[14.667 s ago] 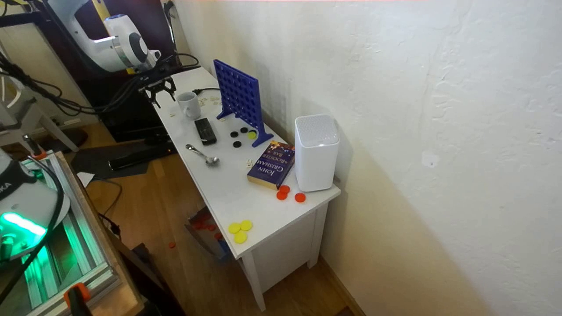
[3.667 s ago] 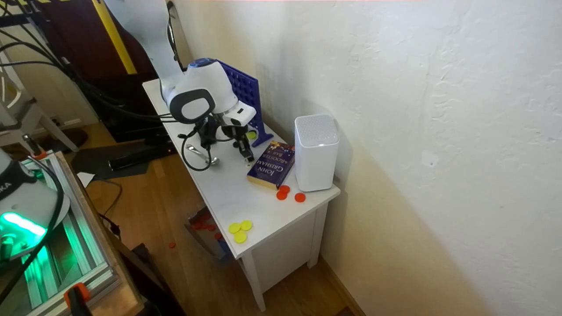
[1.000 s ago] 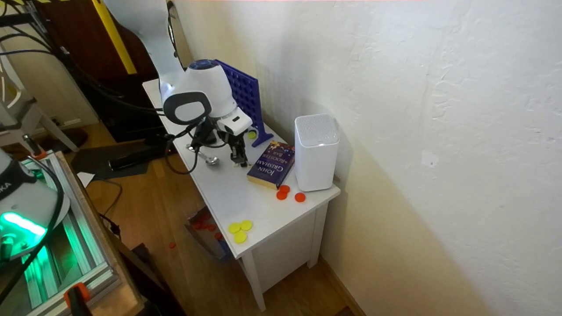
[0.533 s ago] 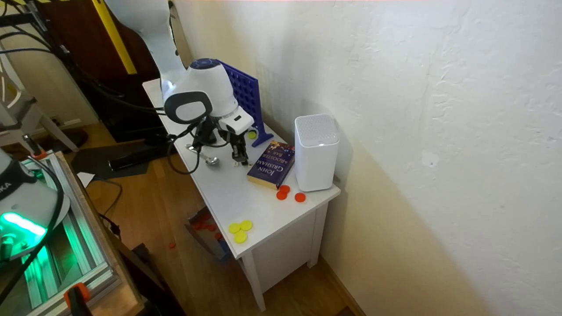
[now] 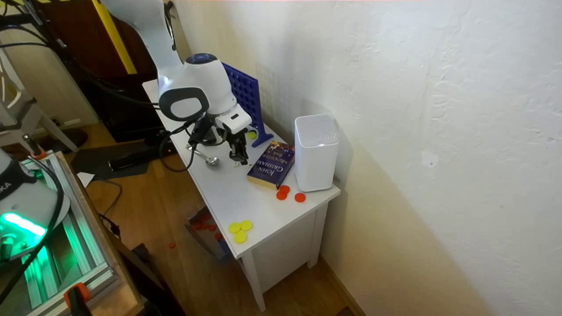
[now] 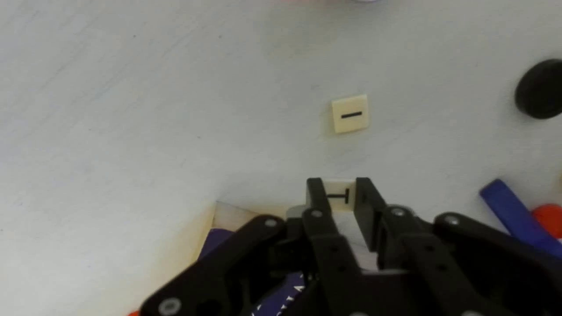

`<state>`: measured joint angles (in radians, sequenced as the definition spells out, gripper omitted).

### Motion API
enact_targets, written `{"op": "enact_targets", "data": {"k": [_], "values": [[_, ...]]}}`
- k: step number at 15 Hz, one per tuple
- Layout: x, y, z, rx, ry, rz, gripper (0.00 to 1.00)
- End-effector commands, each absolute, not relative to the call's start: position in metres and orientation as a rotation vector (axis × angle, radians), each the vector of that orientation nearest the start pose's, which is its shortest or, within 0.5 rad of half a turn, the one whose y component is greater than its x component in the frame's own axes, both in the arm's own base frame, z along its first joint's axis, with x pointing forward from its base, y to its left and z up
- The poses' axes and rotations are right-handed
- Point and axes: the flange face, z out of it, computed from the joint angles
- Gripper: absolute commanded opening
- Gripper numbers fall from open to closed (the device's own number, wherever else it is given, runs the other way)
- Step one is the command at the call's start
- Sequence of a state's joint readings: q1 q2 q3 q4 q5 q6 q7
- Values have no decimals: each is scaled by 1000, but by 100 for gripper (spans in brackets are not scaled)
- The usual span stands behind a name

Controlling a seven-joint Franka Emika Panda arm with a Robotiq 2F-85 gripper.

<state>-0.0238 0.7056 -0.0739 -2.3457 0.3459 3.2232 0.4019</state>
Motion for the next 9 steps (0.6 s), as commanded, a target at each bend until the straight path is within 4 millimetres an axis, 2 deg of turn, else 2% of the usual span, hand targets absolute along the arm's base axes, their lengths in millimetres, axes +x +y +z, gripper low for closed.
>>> {"op": "enact_targets", "data": {"k": [1,9], "values": [[474,-81,60,-2841,1356,-278,5],[474,-91,53,-2728,1573,-270,5]]}}
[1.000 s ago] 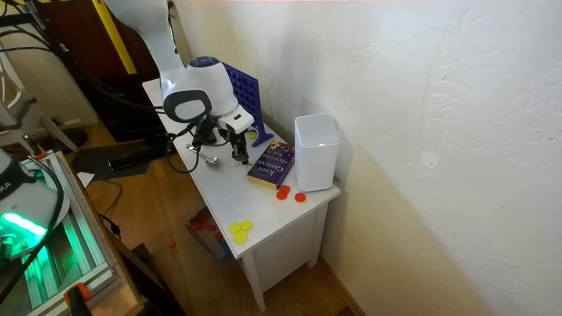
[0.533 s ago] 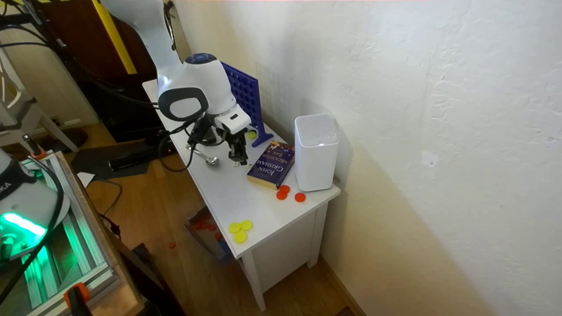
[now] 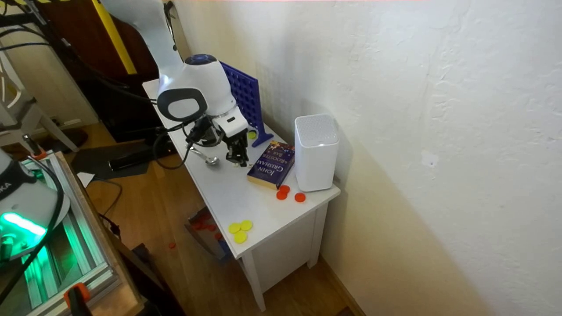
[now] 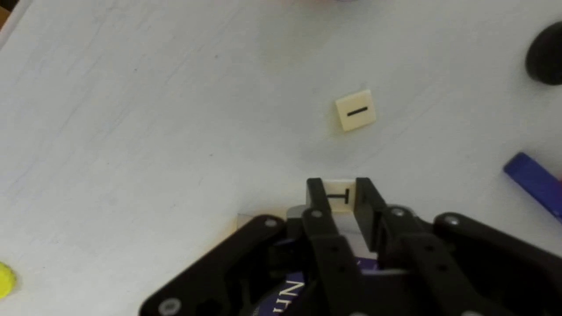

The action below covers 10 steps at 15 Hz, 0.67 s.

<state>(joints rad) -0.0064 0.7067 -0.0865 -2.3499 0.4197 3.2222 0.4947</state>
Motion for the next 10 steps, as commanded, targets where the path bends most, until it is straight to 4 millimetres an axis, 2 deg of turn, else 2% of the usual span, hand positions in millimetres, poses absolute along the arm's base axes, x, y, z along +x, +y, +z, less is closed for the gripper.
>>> {"op": "enact_targets", "data": {"k": [1,10], "values": [[474,-92,51,-2717,1591,-266,5],[487,-101,41,-2687,1674,-253,5]]}}
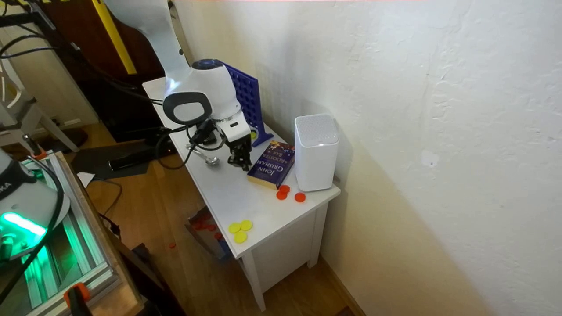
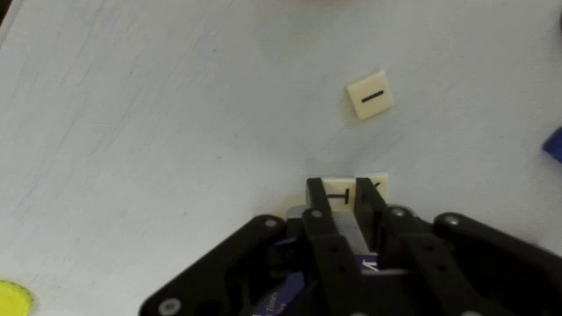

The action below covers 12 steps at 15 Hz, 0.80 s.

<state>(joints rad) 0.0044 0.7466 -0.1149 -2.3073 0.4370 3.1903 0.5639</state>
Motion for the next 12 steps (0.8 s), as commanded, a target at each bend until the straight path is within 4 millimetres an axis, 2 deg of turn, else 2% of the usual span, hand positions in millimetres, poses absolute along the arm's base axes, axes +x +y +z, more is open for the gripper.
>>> {"op": "enact_targets", "data": {"k": [1,7,12], "values": [[489,-103,40,-2685,1679,-250,5],[501,-103,37,-2679,1678,-241,5],[512,-96,36,-2680,1638,-191,5]]}}
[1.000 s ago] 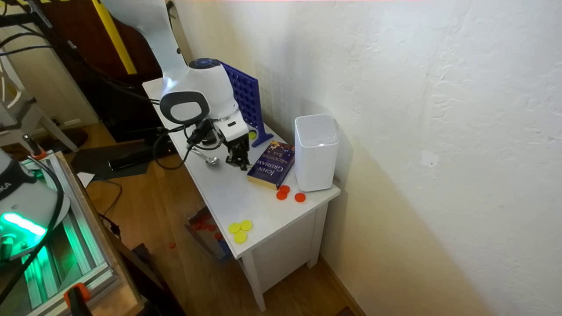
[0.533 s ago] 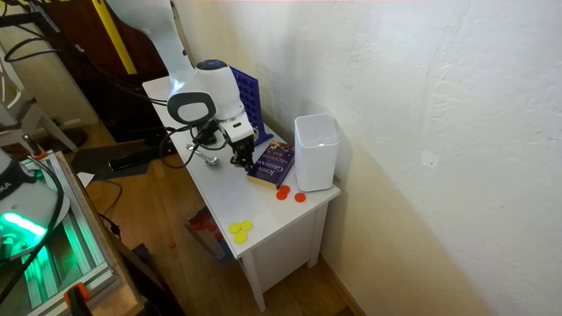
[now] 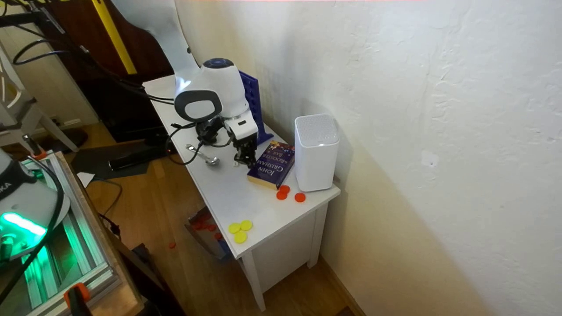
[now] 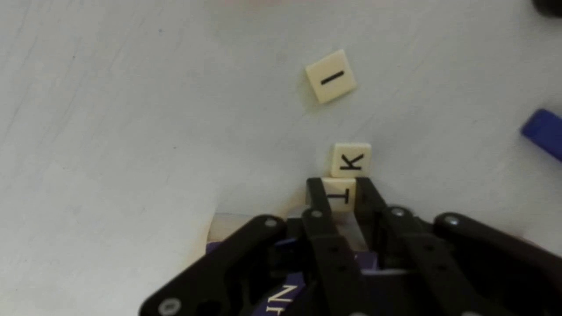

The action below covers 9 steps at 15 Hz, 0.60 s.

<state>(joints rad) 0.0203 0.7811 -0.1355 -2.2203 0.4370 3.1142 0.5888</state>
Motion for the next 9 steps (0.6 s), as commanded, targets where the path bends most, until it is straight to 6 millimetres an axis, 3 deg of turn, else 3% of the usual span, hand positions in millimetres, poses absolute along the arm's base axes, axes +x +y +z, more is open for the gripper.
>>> {"op": "enact_targets", "data": {"k": [1,9], "values": [[513,-94,36,-2683,1631,-181,5],[515,-69,36,-2654,1599,-134,5]]}}
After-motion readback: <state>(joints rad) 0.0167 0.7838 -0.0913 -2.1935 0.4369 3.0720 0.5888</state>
